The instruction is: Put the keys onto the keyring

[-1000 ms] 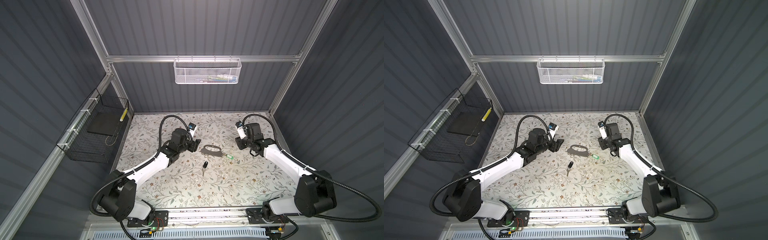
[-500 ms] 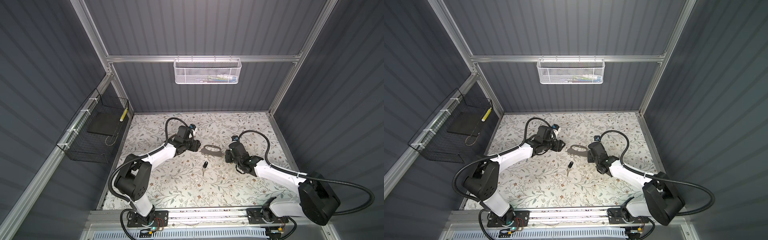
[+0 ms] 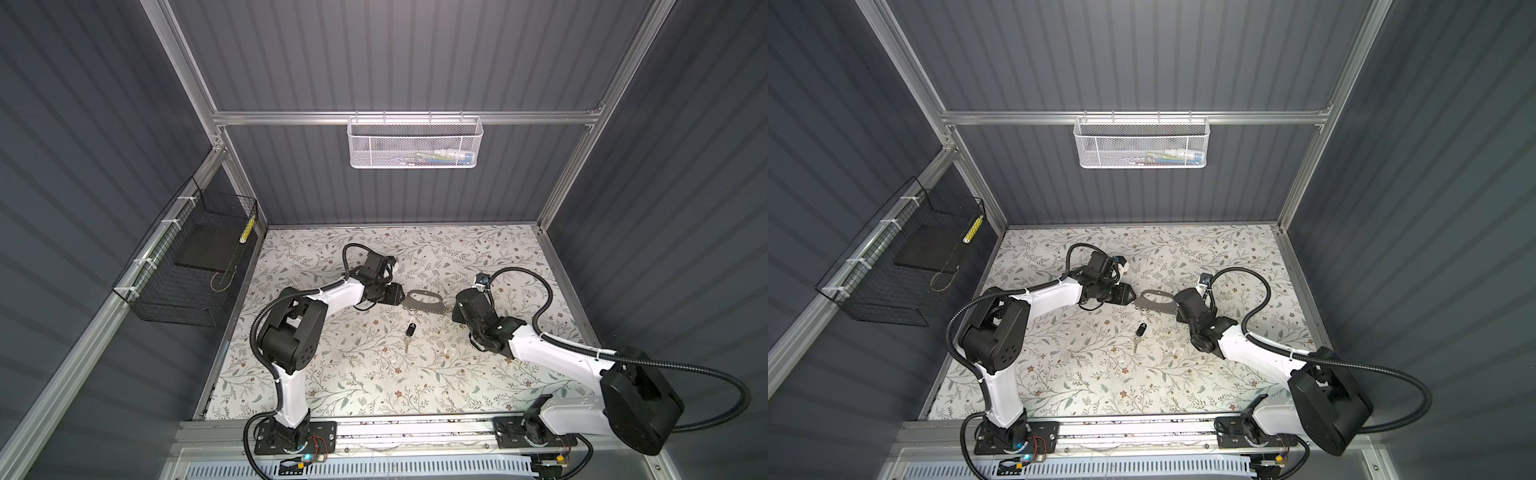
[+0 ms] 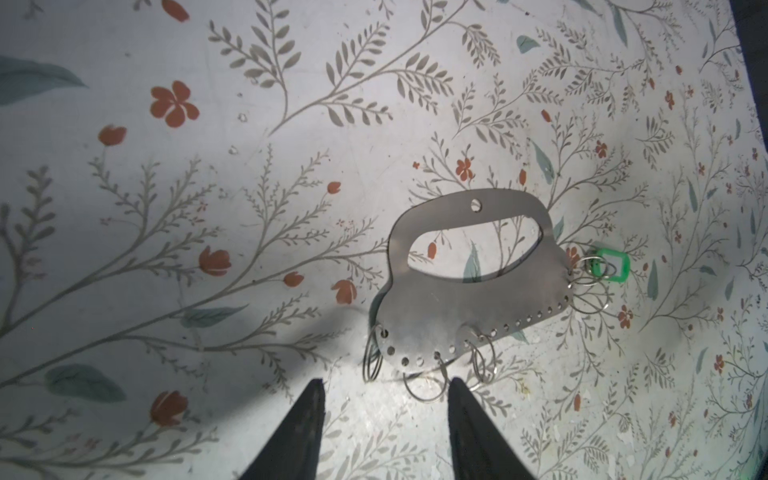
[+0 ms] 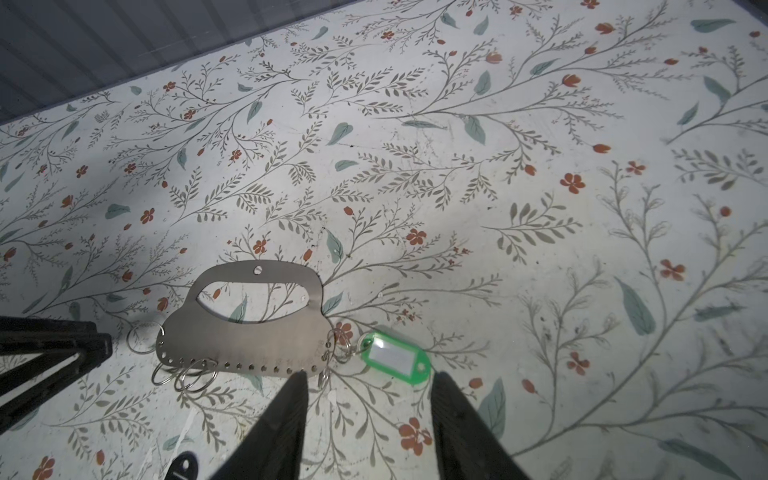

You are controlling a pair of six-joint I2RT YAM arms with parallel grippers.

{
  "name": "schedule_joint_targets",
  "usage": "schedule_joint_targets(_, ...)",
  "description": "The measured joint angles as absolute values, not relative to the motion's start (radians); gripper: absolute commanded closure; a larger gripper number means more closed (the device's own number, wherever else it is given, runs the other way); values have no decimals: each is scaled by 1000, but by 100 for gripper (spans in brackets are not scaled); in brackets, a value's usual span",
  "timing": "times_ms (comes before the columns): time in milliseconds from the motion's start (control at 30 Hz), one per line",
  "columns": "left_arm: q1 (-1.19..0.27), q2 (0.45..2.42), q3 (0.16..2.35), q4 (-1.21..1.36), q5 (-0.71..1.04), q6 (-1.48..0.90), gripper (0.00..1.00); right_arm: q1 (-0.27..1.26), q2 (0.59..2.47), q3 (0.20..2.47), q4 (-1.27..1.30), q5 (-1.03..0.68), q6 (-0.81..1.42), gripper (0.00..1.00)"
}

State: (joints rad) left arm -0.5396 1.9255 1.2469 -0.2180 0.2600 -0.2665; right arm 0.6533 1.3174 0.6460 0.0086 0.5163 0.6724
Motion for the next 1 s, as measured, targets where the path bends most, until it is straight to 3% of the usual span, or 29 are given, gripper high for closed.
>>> schedule_joint_targets(767,-540,2040,1355,-270,263,-285,84,626,1413,694,29,427,650,72)
schedule_joint_targets(933,-540,2040,1361,-271,264,-284,86,624,1416,700,28,421,650,73)
schedule_joint_targets(1000,-540,2041,1361,-272,264,-282,80,622,1417,705,28,417,650,72)
